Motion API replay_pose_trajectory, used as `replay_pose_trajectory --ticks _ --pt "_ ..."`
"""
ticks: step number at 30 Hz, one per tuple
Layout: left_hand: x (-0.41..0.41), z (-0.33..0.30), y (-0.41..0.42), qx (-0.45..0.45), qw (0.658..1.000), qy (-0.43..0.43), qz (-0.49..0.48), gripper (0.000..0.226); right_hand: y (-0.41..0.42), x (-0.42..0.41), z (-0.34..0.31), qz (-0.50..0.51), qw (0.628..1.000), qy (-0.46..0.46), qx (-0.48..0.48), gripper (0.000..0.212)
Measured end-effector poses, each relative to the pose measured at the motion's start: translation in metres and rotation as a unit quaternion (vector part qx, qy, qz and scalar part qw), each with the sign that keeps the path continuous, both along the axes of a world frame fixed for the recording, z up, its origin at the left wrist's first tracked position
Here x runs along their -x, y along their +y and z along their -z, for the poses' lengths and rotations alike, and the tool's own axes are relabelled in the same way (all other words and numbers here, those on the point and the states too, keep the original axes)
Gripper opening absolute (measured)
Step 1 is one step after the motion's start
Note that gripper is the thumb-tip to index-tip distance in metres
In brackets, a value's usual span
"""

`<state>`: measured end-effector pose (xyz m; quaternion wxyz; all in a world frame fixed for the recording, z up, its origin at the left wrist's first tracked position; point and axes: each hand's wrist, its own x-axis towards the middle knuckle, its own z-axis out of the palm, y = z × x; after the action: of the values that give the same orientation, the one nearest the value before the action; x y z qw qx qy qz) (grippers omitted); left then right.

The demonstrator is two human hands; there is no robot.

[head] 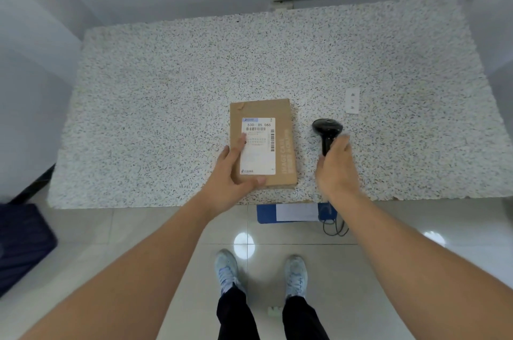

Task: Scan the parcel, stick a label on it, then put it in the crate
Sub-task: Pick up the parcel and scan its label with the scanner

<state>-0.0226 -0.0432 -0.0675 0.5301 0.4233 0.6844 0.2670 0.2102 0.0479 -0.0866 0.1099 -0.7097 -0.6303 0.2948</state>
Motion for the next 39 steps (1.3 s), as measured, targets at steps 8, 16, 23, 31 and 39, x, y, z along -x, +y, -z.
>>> replay_pose_trajectory --ticks 8,16,23,31,39 --pt "-0.012 0.009 0.015 -0.033 0.988 -0.123 -0.085 0.098 0.028 -0.005 0.009 0.099 0.987 0.053 0.112 0.059" --pt "-0.019 0.001 0.037 -0.083 0.99 -0.09 -0.072 0.1 0.028 -0.025 -0.021 0.105 0.988 0.102 0.054 0.018" --pt "-0.03 -0.004 0.047 -0.168 0.984 0.039 -0.034 0.099 0.014 -0.014 -0.073 0.049 0.981 0.182 0.051 0.015" --pt "-0.036 -0.007 0.048 -0.181 0.974 0.125 -0.05 0.1 0.0 0.013 -0.111 -0.002 0.959 0.268 0.096 0.008" --pt "-0.038 -0.012 0.052 -0.16 0.976 0.134 -0.056 0.101 -0.004 0.012 -0.115 -0.017 0.957 0.273 0.101 0.018"
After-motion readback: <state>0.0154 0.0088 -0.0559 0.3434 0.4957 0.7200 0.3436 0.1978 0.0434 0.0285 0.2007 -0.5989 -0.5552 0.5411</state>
